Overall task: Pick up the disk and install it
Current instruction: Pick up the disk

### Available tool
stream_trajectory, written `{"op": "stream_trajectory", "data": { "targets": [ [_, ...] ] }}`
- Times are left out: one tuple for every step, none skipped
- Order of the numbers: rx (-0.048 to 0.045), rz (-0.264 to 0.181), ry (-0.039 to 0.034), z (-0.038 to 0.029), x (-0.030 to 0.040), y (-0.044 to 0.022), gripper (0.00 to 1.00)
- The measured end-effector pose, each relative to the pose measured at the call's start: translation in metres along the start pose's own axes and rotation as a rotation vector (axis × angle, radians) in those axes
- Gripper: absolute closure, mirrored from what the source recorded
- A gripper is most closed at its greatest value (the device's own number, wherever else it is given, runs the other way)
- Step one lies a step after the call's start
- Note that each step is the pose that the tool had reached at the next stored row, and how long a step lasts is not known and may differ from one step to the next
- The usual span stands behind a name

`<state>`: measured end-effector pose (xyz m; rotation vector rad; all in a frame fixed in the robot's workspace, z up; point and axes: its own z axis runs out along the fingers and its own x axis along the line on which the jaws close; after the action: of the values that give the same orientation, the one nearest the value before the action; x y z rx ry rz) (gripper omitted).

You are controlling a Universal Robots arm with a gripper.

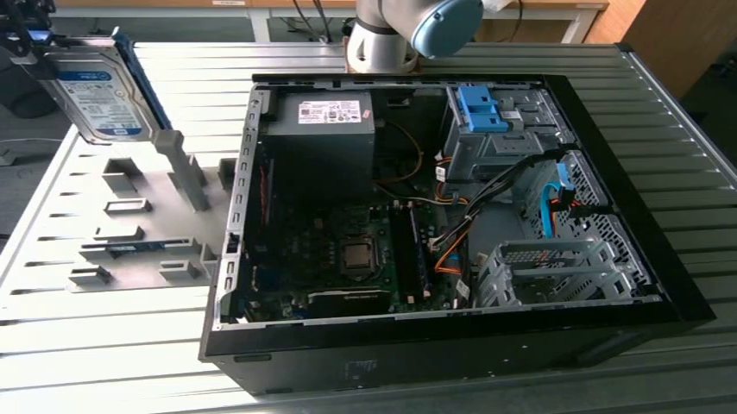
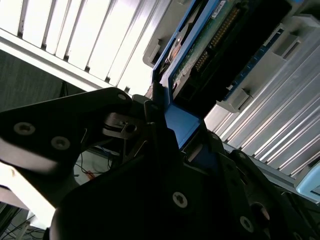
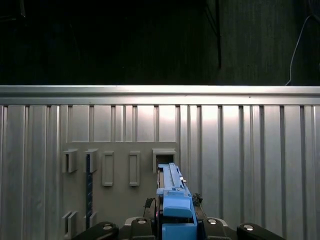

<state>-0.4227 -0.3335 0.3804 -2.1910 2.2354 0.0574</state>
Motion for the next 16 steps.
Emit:
{"op": "stream_trajectory", "data": {
  "targets": [
    [0.0, 0.0, 0.0, -0.0009, 0.0, 0.0, 0.64],
    [0.0, 0.0, 0.0, -0.0018, -0.0001, 0.0, 0.64],
    [0.0, 0.0, 0.0, -0.0027, -0.0001, 0.0, 0.64],
    [0.0, 0.0, 0.0, -0.0037, -0.0001, 0.0001, 0.64],
    [0.0, 0.0, 0.0, -0.0046, -0.0001, 0.0001, 0.64],
    [0.0, 0.0, 0.0, -0.0055, -0.0002, 0.0001, 0.64],
    [0.0001, 0.0, 0.0, -0.0063, -0.0002, 0.0001, 0.64],
    [-0.0001, 0.0, 0.0, -0.0073, -0.0002, 0.0001, 0.64],
    [-0.0001, 0.0, 0.0, -0.0082, -0.0003, 0.0002, 0.64],
    [0.0, 0.0, 0.0, -0.009, -0.0003, 0.0002, 0.64],
    [0.0, 0.0, 0.0, -0.0098, -0.0003, 0.0002, 0.64],
    [0.0, 0.0, 0.0, -0.0106, -0.0003, 0.0002, 0.64],
    [0.0, 0.0, 0.0, -0.0114, -0.0004, 0.0002, 0.64],
    [0.0001, 0.0, 0.0, -0.0122, -0.0004, 0.0002, 0.64],
    [0.0, 0.0, 0.0, -0.013, -0.0004, 0.0002, 0.64],
    [0.0, 0.0, 0.0, -0.0139, -0.0005, 0.0003, 0.64]
  ]
}}
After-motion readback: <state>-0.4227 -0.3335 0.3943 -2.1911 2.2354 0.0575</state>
